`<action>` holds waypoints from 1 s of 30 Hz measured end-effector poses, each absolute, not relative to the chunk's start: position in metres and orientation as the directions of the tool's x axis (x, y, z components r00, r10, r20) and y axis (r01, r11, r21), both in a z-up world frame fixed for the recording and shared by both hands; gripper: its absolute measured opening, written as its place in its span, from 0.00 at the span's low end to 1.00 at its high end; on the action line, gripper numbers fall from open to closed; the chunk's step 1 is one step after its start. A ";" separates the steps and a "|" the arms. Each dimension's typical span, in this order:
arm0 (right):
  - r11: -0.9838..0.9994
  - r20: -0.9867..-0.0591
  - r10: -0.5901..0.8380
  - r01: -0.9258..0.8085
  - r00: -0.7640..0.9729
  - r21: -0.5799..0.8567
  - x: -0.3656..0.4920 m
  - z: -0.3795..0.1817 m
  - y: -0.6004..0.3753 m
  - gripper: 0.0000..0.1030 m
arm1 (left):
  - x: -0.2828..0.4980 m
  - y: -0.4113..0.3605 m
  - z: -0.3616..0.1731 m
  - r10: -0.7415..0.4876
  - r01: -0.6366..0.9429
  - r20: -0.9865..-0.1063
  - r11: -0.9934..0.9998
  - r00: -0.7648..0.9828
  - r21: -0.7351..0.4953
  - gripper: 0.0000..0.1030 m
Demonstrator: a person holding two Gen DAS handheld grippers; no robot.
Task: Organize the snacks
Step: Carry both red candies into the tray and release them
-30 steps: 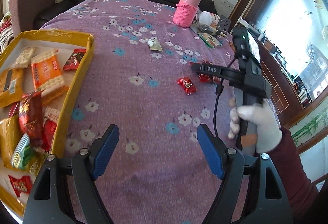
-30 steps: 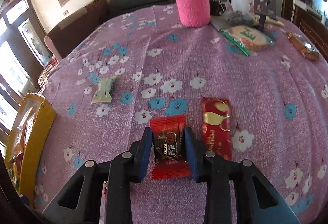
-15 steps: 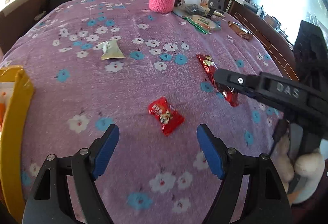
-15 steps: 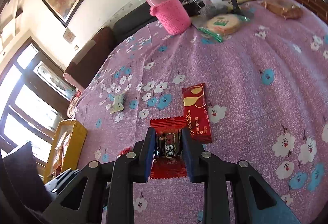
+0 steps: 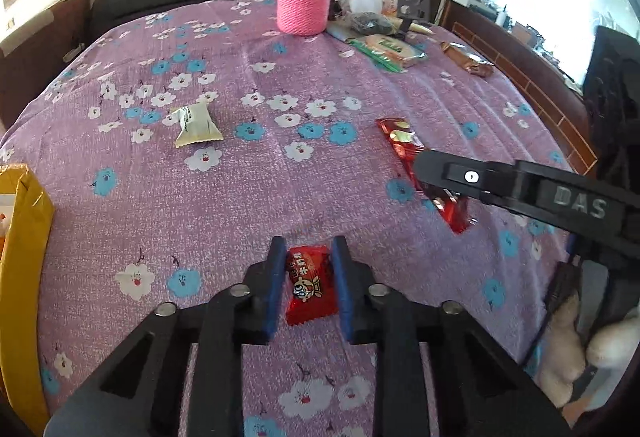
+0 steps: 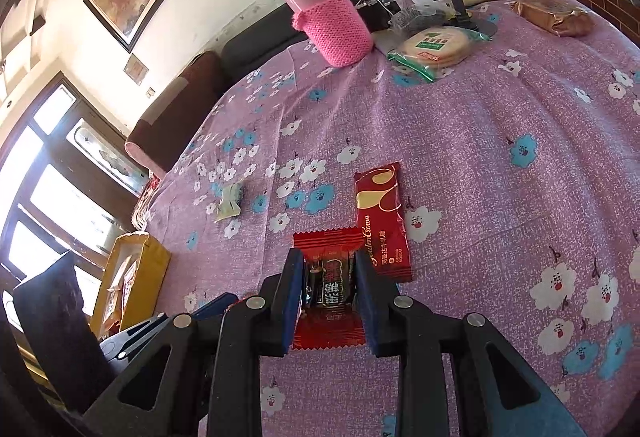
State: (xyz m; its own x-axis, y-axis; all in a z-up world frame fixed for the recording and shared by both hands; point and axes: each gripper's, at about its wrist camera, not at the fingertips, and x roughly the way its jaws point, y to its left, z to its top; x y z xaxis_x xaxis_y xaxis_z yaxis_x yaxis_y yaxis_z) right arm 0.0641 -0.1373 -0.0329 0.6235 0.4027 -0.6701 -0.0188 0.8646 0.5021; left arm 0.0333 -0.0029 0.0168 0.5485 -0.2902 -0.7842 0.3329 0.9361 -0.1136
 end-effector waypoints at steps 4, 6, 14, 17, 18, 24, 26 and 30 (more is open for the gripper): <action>0.872 -0.664 0.393 -0.029 0.636 0.488 0.062 -0.030 -0.136 0.26 | 0.025 0.009 0.030 -0.301 0.325 -0.762 0.937 0.573 -0.126 0.19; 0.872 -0.657 0.393 -0.034 0.644 0.488 0.060 -0.028 -0.136 0.26 | 0.021 0.020 0.038 -0.319 0.313 -0.745 0.937 0.585 -0.156 0.19; 0.869 -0.630 0.410 -0.074 0.659 0.489 0.054 -0.022 -0.128 0.26 | -0.020 0.101 0.078 -0.312 0.197 -0.682 0.950 0.661 -0.242 0.19; 0.870 -0.620 0.418 -0.097 0.664 0.483 0.051 -0.018 -0.121 0.26 | -0.043 0.143 0.088 -0.286 0.131 -0.658 0.952 0.697 -0.275 0.19; 0.874 -0.618 0.417 -0.108 0.667 0.473 0.049 -0.017 -0.117 0.26 | -0.050 0.156 0.090 -0.273 0.107 -0.650 0.953 0.709 -0.283 0.19; 0.883 -0.616 0.422 -0.148 0.665 0.445 0.040 -0.007 -0.089 0.26 | -0.091 0.243 0.093 -0.168 -0.061 -0.623 0.943 0.764 -0.328 0.19; 0.867 -0.608 0.462 -0.184 0.645 0.463 0.034 -0.003 -0.073 0.26 | -0.098 0.265 0.089 -0.141 -0.104 -0.620 0.934 0.772 -0.342 0.19; 0.817 -0.604 0.567 -0.288 0.560 0.500 0.020 0.005 -0.017 0.25 | -0.108 0.292 0.078 -0.119 -0.152 -0.623 0.919 0.773 -0.365 0.19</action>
